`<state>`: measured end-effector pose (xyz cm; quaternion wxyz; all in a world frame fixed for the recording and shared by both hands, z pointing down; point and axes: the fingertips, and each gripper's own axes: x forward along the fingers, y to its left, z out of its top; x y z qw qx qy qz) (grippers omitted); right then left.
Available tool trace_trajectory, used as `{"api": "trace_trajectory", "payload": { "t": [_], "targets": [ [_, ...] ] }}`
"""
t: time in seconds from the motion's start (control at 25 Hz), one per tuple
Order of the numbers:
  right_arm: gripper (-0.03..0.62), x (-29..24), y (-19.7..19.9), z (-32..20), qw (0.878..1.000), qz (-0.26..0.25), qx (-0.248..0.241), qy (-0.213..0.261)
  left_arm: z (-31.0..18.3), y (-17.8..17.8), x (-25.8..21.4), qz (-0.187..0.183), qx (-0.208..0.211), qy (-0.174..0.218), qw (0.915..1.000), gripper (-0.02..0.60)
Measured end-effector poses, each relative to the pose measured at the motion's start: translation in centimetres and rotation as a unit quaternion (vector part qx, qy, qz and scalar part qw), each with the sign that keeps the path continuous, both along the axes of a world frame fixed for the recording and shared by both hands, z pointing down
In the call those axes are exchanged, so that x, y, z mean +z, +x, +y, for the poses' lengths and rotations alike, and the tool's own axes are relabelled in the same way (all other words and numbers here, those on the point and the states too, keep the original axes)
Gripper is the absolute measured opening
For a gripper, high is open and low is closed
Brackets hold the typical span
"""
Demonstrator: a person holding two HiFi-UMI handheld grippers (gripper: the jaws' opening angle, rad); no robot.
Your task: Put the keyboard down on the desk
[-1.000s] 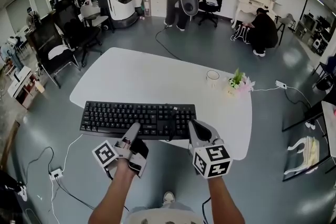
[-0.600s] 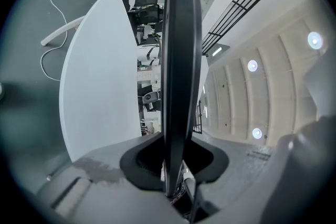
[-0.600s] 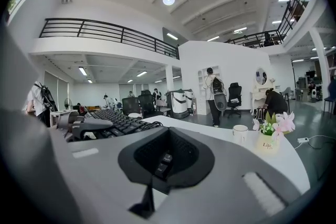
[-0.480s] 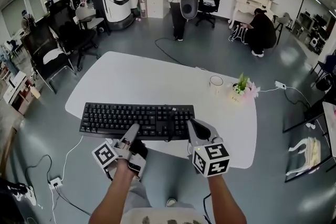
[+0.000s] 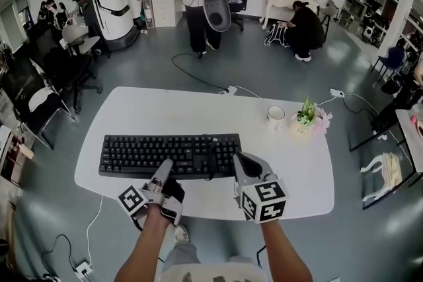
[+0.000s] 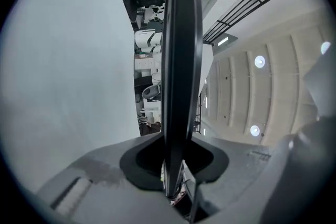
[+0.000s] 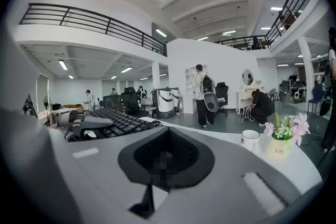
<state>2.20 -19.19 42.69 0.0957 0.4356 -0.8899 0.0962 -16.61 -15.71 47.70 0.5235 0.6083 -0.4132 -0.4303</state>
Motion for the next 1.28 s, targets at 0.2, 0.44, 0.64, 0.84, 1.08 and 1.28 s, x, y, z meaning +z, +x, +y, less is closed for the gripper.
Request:
{"api": "trace_trajectory", "payload": {
  "t": [0.2, 0.44, 0.64, 0.84, 1.08, 1.28],
  "targets": [
    [0.0, -0.5, -3.3, -2.6, 0.999, 0.005, 0.045, -0.007, -4.0, -3.0, 0.1, 0.015, 0.041, -0.004, 0.9991, 0.089],
    [0.0, -0.5, -4.8, -4.6, 0.995, 0.014, 0.095, -0.012, -7.5, -4.5, 1.0, 0.025, 0.086, -0.014, 0.9959, 0.089],
    [0.0, -0.2, -5.3, -5.4, 0.992, 0.02, 0.127, -0.014, -9.5, -4.8, 1.3, 0.033, 0.117, -0.014, 0.9925, 0.089],
    [0.0, -0.4, -5.6, -6.2, 0.989, 0.022, 0.146, -0.013, -11.2, -4.9, 0.8, 0.038, 0.136, -0.008, 0.9899, 0.089],
    [0.0, -0.3, -5.7, -6.9, 0.99, 0.023, 0.142, -0.006, -11.7, -4.5, 1.0, 0.032, 0.14, -0.008, 0.9896, 0.089],
    [0.0, -0.3, -5.3, -8.3, 0.992, 0.019, 0.122, 0.001, -12.7, -3.8, 1.1, 0.017, 0.127, -0.005, 0.9917, 0.089]
  ]
}}
